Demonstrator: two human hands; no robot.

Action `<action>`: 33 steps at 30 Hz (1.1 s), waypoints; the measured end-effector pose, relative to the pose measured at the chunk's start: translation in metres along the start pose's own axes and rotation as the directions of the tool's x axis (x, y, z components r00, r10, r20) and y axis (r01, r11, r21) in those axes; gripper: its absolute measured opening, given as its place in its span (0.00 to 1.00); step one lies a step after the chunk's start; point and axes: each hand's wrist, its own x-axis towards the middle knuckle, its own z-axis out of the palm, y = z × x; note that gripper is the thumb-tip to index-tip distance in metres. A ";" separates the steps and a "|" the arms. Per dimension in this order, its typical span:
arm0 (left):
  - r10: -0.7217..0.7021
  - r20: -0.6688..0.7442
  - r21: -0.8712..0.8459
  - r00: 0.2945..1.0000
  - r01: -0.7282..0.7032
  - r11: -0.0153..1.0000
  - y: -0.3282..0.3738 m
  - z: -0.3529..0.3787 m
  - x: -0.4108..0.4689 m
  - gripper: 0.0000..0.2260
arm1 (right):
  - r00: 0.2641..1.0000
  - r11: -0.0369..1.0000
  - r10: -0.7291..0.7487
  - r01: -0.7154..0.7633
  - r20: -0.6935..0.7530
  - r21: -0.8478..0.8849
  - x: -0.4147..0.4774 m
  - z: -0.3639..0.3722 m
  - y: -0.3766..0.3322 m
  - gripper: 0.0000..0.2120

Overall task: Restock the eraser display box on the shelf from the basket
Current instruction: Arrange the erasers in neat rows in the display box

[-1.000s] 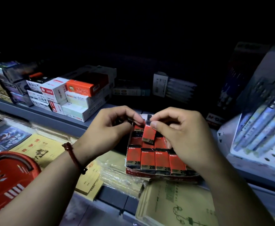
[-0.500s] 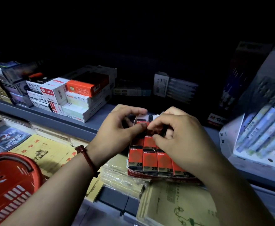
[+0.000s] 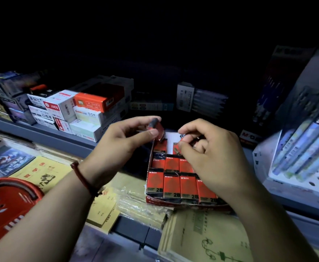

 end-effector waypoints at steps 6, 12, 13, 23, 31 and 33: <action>-0.011 0.061 0.013 0.998 0.010 1.000 0.000 -0.016 -0.005 0.11 | 1.000 1.000 -0.006 0.006 0.028 -0.008 0.000 0.001 -0.001 0.07; -0.018 0.069 -0.012 0.997 0.019 1.000 -0.002 -0.014 -0.005 0.12 | 0.999 0.999 -0.020 0.021 0.037 -0.037 -0.001 0.000 -0.003 0.06; -0.015 0.068 -0.016 0.998 0.016 1.000 -0.002 -0.014 -0.004 0.13 | 0.999 0.999 -0.021 0.022 0.038 -0.035 -0.001 0.000 -0.004 0.06; 0.093 0.132 0.077 0.987 -0.104 0.992 0.001 -0.023 -0.006 0.12 | 0.999 1.000 -0.010 0.011 0.047 -0.007 0.000 -0.001 -0.002 0.06; 0.069 0.119 -0.049 0.991 -0.064 0.997 0.004 -0.010 -0.008 0.11 | 0.997 0.999 -0.010 0.006 0.076 0.052 0.000 -0.001 -0.007 0.05; 0.080 0.141 -0.062 0.987 -0.072 0.995 0.005 -0.006 -0.010 0.10 | 0.996 0.999 0.000 -0.005 0.084 0.052 0.000 -0.003 -0.007 0.04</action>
